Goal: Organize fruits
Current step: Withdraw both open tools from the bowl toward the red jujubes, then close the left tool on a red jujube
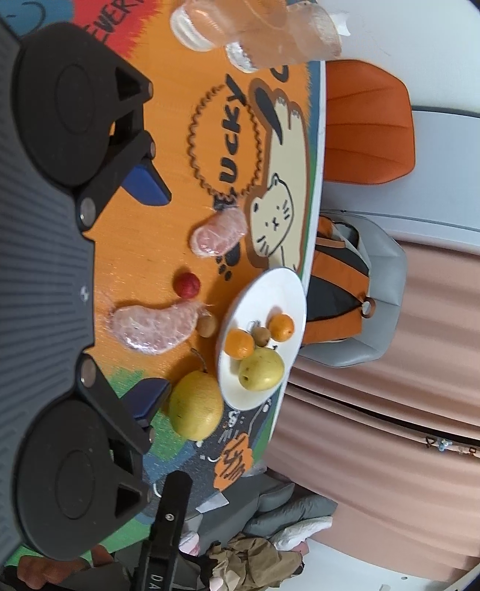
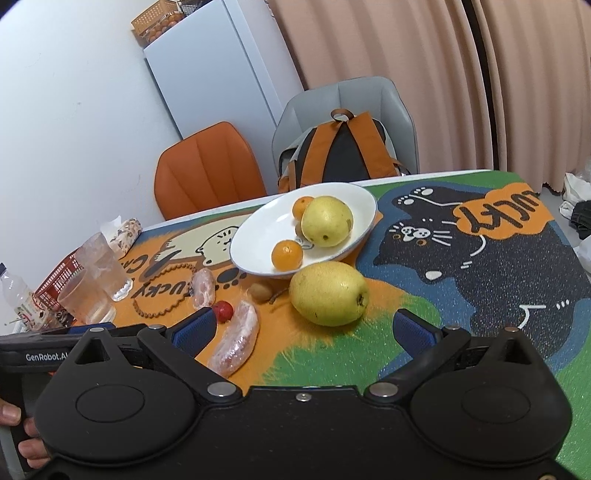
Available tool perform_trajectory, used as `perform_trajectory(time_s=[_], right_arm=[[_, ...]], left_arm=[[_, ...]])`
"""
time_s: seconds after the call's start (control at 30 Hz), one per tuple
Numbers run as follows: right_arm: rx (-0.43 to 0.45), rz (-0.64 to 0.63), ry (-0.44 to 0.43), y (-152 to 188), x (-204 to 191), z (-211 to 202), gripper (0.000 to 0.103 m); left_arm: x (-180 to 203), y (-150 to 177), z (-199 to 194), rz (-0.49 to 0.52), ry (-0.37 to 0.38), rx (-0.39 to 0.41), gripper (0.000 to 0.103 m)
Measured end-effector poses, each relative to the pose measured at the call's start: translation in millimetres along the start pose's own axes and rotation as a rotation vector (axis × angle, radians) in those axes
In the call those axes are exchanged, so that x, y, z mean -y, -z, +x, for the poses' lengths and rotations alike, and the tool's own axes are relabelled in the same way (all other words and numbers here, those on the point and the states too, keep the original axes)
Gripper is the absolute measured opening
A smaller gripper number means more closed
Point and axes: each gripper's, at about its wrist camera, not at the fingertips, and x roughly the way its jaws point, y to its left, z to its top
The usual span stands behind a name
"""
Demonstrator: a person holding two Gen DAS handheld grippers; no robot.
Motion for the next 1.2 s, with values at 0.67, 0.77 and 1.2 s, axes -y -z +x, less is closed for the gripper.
perform_trajectory(time_s=[0.67, 0.77, 1.2], right_arm=[[-0.032, -0.063, -0.029, 27, 2, 14, 0.099], [-0.049, -0.095, -0.045, 34, -3, 16, 0.095], [-0.067, -0.105, -0.067, 39, 0, 16, 0.087]], left_arm=[[-2, 48, 4, -0.033, -0.002, -0.028, 0.056], [0, 57, 3, -0.04, 0.011, -0.025, 0.048], [19, 66, 15, -0.019, 0.023, -0.034, 0.027]])
